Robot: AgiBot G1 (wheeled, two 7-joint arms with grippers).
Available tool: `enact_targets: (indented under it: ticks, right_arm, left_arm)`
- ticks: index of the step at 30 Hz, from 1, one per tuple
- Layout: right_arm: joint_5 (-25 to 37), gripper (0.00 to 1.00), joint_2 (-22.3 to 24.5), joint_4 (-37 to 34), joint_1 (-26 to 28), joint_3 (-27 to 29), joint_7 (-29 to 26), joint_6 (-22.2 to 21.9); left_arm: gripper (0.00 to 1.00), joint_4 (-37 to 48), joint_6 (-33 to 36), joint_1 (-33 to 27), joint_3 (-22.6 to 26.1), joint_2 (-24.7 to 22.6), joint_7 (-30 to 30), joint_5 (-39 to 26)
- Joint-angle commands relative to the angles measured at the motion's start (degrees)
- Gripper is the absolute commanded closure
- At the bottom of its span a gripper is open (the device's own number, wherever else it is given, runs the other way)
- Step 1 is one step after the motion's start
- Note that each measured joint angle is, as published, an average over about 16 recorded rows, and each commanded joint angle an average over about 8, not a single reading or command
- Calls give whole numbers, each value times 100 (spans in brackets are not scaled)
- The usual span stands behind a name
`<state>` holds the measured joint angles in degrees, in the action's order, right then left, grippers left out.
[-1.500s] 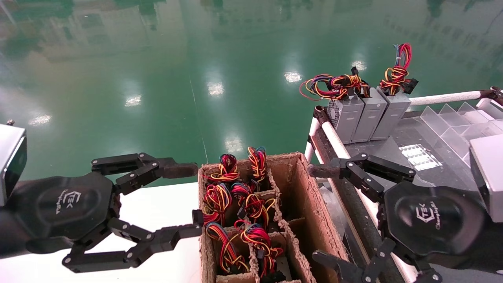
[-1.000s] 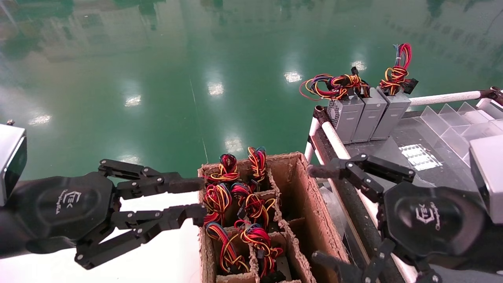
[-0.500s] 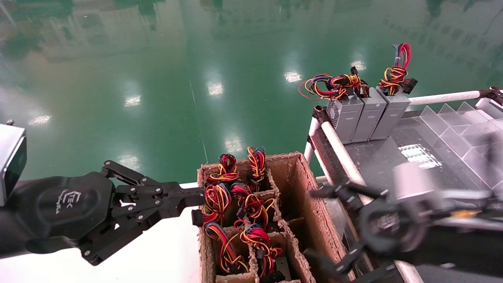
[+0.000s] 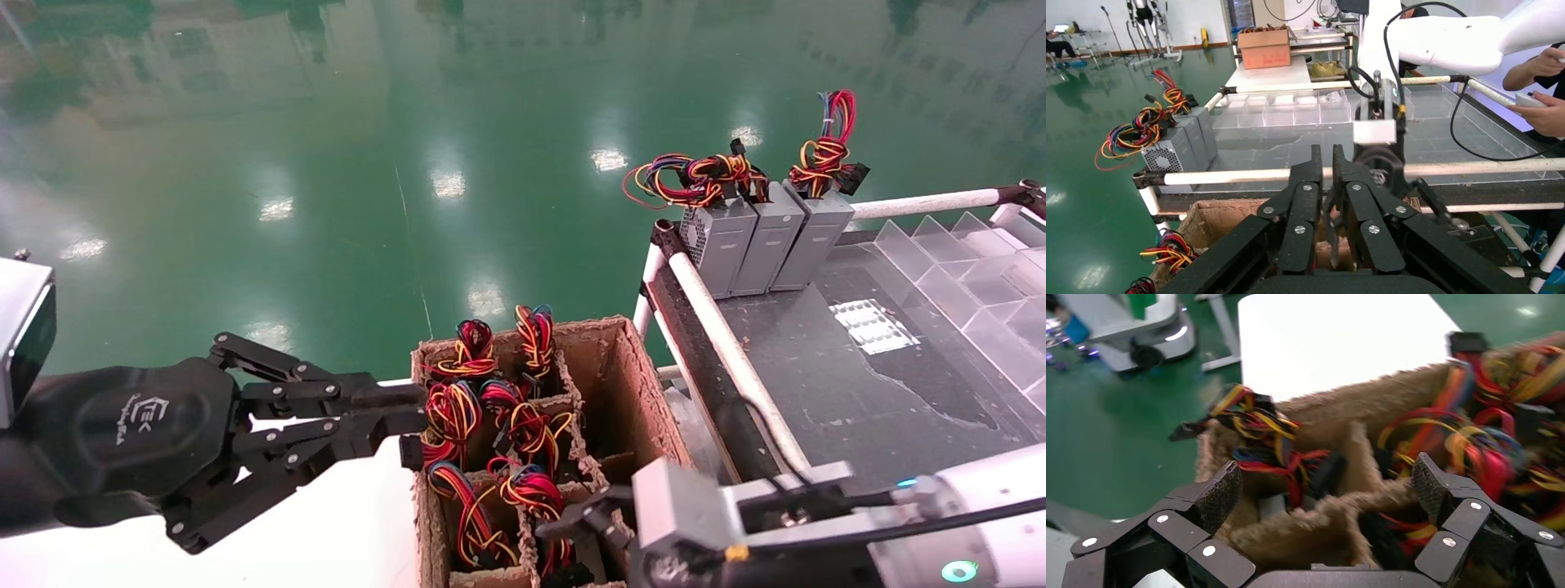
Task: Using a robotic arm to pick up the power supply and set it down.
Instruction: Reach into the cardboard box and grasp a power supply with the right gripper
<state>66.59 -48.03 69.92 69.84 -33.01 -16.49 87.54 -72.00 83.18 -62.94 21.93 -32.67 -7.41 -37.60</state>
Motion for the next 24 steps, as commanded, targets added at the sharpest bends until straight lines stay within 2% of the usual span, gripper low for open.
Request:
enact_targets:
  ticks: [1,16,18,19,24]
  right_arm:
    - [58,0,-97,27,21,-77,16,50]
    - [433,1,-540,210,-103,-472,-9,-55]
    - [479,15,-576,201,-115,-495,-2,-96]
    - [499,25,-593,196,-119,-503,1,-117]
    - [533,86,-657,187,-129,-515,8,-188]
  left_arm:
    - [0,0,0,0,0,0,0,0]
    - [0,0,0,0,0,0,0,0]
    - [0,0,0,0,1,0,0,0]
    - [0,0,0,0,1,0,0,0]
    - [0,0,0,0,1,0,0,0]
